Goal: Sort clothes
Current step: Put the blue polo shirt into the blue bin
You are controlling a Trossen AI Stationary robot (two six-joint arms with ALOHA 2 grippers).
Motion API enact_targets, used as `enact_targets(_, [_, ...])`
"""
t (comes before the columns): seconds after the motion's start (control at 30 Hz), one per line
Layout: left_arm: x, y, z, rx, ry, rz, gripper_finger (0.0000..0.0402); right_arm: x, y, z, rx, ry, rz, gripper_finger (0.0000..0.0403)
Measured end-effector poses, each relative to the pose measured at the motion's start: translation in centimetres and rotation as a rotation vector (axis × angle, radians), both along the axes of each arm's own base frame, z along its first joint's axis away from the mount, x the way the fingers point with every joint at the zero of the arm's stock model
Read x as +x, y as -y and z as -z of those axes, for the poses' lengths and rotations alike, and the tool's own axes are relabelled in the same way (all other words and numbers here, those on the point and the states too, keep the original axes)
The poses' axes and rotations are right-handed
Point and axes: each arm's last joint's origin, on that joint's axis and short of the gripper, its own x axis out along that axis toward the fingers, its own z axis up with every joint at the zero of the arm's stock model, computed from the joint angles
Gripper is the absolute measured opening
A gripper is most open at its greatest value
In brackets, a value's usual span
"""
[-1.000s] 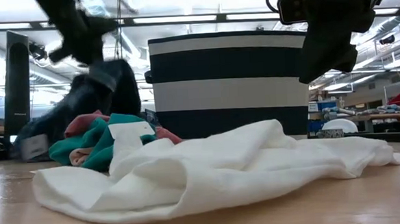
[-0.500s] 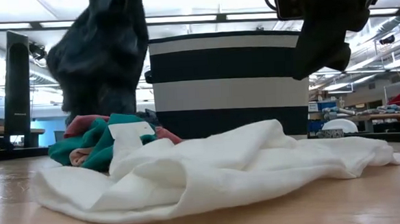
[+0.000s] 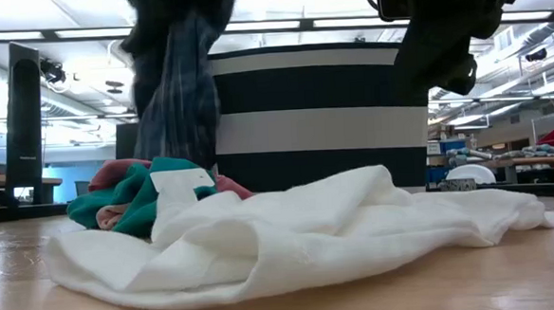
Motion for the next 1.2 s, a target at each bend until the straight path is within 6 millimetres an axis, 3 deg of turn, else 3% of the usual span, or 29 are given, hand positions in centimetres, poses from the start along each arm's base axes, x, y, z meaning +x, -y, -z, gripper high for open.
enact_targets(0.13, [3.0,-0.6,-2.3,0.091,0.091,0.136,0.0,0.0,0.0,0.0,-0.004,0.003,0.002,0.0116])
enact_targets(0.3, [7.6,-2.3,-0.5,0.107,0.105,0.27,0.0,0.1,0.0,-0.1,-0.009,0.011,0.004,0.0116])
enact_targets(0.73, [17.2,-7.3,9.8,-0.175,-0.293,0.23,0.0,0.1,0.0,-0.1,-0.014,0.014,0.007,0.0116])
enact_targets(1.2, [23.0,-11.9,20.7,-0.489,-0.531,0.141,0.0,0.1,0.0,-0.1,-0.031,0.021,-0.009,0.0116])
